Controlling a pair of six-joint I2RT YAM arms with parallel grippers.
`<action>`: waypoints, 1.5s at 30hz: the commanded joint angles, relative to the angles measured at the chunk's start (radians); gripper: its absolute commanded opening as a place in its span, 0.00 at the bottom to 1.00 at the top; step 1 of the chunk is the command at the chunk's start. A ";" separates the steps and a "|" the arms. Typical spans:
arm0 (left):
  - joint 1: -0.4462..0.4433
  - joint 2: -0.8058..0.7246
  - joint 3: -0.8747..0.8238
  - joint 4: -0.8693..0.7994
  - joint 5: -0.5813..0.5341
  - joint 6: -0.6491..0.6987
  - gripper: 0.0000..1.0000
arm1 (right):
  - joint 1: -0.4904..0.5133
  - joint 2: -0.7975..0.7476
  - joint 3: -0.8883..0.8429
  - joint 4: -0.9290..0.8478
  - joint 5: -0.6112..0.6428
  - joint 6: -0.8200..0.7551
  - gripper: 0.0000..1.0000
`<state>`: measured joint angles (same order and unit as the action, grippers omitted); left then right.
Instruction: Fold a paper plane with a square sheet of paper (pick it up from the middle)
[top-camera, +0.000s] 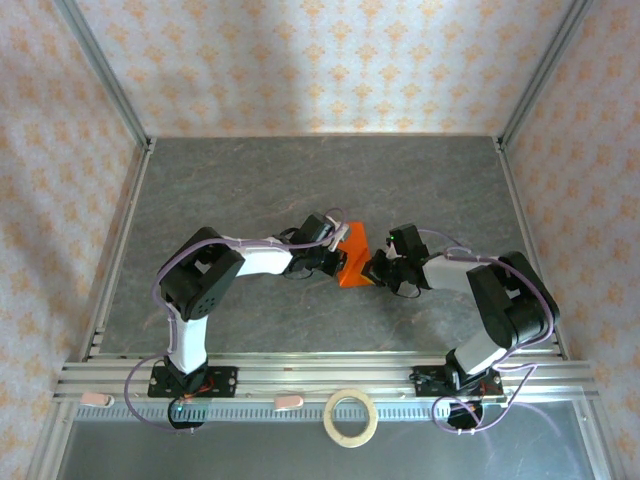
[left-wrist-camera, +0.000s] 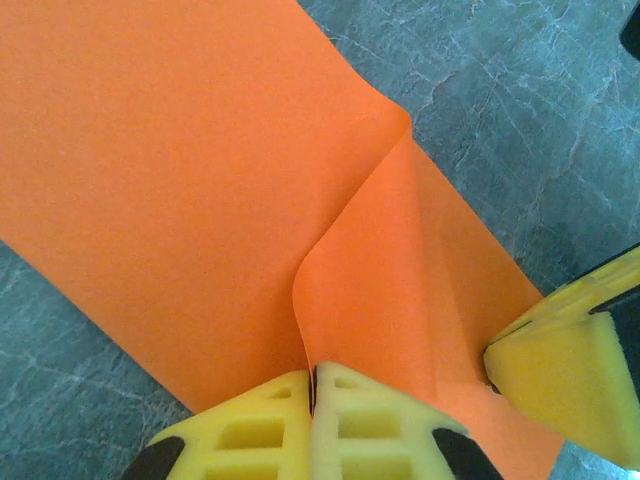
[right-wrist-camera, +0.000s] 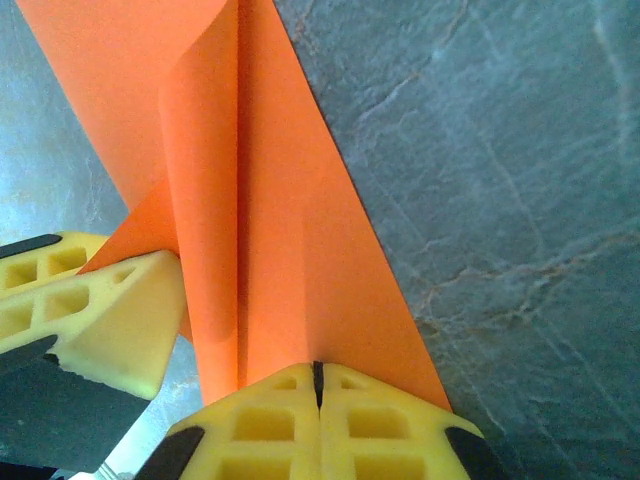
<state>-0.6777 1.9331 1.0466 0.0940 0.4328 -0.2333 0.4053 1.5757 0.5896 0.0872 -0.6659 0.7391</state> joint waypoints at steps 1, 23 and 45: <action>0.012 0.005 0.020 -0.003 -0.004 0.023 0.00 | 0.002 0.038 -0.010 -0.092 0.073 -0.018 0.00; 0.017 0.000 0.014 0.034 0.037 0.015 0.00 | 0.002 0.041 -0.011 -0.092 0.072 -0.018 0.00; 0.023 0.034 0.005 0.037 0.013 0.026 0.00 | 0.001 0.043 -0.010 -0.096 0.071 -0.015 0.00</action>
<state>-0.6655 1.9465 1.0462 0.1246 0.4637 -0.2333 0.4053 1.5803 0.5922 0.0906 -0.6697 0.7357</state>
